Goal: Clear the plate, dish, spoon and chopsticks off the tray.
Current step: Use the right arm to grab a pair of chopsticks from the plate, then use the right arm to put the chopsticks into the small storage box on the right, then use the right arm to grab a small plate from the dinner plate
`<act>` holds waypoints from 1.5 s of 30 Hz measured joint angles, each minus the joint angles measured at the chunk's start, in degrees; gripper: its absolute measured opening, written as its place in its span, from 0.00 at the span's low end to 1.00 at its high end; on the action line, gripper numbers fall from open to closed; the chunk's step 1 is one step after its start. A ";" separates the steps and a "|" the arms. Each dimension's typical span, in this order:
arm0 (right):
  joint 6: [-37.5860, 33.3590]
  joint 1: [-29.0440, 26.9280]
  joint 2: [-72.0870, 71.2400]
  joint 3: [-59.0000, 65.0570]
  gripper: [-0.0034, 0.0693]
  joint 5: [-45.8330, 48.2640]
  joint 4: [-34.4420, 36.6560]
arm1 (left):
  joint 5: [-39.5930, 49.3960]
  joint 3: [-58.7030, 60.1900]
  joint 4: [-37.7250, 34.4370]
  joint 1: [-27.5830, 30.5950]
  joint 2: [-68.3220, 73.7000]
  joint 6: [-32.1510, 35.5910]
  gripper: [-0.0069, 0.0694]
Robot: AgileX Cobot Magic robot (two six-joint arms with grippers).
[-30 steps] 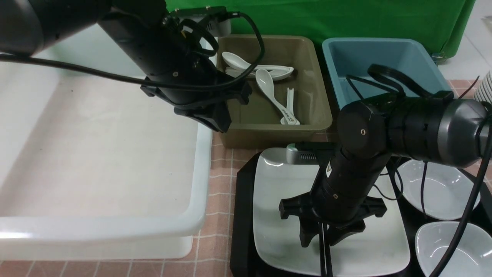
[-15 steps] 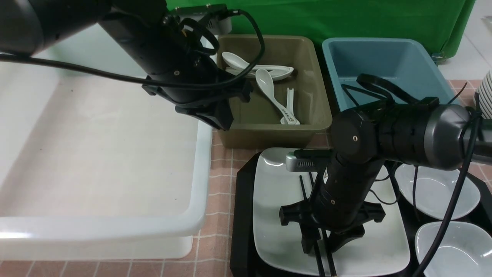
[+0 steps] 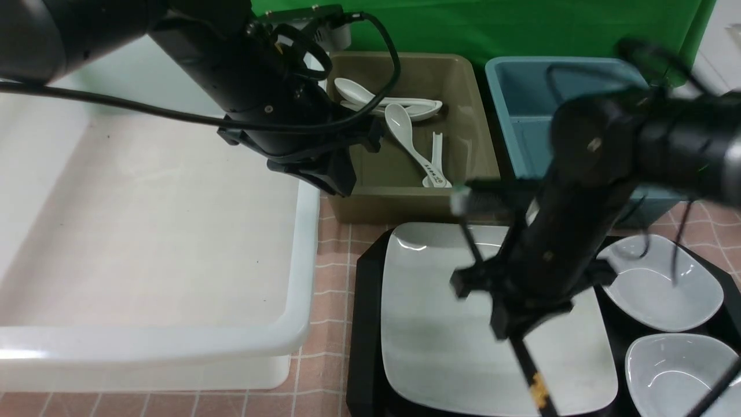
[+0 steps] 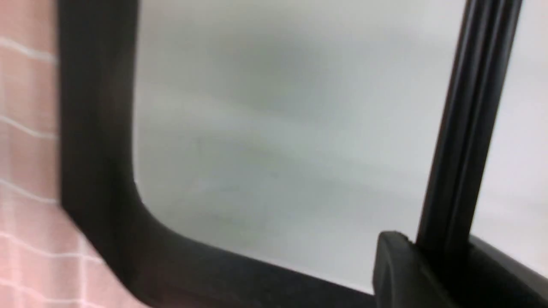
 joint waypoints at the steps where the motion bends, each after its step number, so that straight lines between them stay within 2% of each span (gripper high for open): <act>1: -0.66 -1.49 -1.03 -1.42 0.28 0.48 0.06 | 0.00 0.00 -0.13 0.00 0.00 0.00 0.19; 5: -2.18 -6.45 -2.42 -7.00 0.28 0.72 0.06 | 0.00 0.00 -0.79 0.00 0.00 0.00 0.20; 8: -3.44 -12.36 -1.27 -14.23 0.28 -3.10 0.06 | 0.00 0.00 -1.31 0.00 0.00 0.00 0.21; 10: -4.28 -14.72 0.24 -18.02 0.28 -7.17 0.06 | 0.00 0.00 -1.51 0.00 0.00 0.00 0.21; 13: -4.47 -18.81 5.21 -23.44 0.28 -18.26 0.06 | 0.00 0.00 -1.69 0.00 0.00 0.00 0.21; 15: -4.54 -19.67 6.71 -24.38 0.28 -21.84 0.06 | 0.00 0.00 -1.67 0.00 0.00 0.00 0.21; 16: -4.80 -20.90 8.95 -25.15 0.28 -27.92 -0.06 | 0.00 0.00 -1.75 0.00 0.00 0.00 0.21; 17: -4.81 -21.02 9.24 -25.21 0.28 -27.92 -0.06 | 0.00 0.00 -1.75 0.00 0.00 0.00 0.21; 19: -5.16 -21.89 12.32 -25.38 0.28 -34.75 -0.24 | 0.00 0.00 -2.65 0.00 0.00 0.00 0.22; 23: -6.08 -22.29 17.37 -25.38 0.28 -40.58 -0.31 | 0.00 0.00 -4.58 0.00 0.00 0.00 0.23; 26: -6.78 -22.29 20.76 -25.38 0.37 -41.60 -0.31 | 0.00 0.00 -5.60 0.00 0.00 0.00 0.24; 28: -7.07 -22.29 21.62 -25.38 0.48 -40.09 -0.31 | 0.00 0.00 -5.84 0.00 0.00 0.00 0.25; 30: -7.06 -22.29 21.69 -25.38 0.53 -38.58 -0.31 | 0.00 0.00 -5.92 0.00 0.00 0.00 0.26; 31: -7.14 -22.29 21.16 -25.38 0.57 -34.65 -0.31 | 0.00 0.00 -6.20 0.00 0.00 0.00 0.27; 33: -7.71 -22.29 20.04 -25.38 0.57 -30.42 -0.31 | 0.00 0.00 -6.64 0.00 0.00 0.00 0.27; 36: -10.82 -22.33 17.01 -25.38 0.48 -23.33 -0.33 | 0.14 0.00 -7.68 0.00 0.00 0.00 0.28; 37: -13.47 -22.40 14.00 -25.38 0.35 -16.88 -0.33 | 0.23 0.00 -8.59 0.00 0.00 0.00 0.28; 40: -16.32 -22.72 7.08 -25.38 0.14 -5.89 -0.34 | 0.23 0.00 -9.88 0.00 0.00 -0.31 0.29; 41: -16.43 -22.72 7.08 -25.38 0.13 -5.11 -0.34 | 0.23 0.00 -10.02 0.00 0.00 -0.31 0.29; 42: -17.11 -22.86 3.01 -25.56 0.09 0.88 -0.34 | 0.67 0.00 -10.56 0.00 0.00 0.00 0.29; 45: -18.12 -22.86 -3.20 -24.65 0.09 8.93 -0.44 | 2.06 0.00 -10.86 0.00 0.00 -0.31 0.29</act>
